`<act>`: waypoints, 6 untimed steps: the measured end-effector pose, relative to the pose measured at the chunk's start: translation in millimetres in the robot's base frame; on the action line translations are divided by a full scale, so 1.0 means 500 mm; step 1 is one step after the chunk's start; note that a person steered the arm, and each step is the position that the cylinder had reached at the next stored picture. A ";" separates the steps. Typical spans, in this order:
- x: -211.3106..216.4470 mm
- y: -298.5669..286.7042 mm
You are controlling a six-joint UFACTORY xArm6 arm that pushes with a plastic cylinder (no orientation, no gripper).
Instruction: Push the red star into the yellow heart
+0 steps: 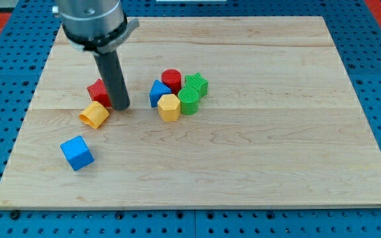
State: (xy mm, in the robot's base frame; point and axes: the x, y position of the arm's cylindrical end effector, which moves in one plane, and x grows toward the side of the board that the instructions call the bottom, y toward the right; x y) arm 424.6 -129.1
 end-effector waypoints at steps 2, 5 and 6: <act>-0.111 -0.025; 0.069 -0.080; 0.101 -0.057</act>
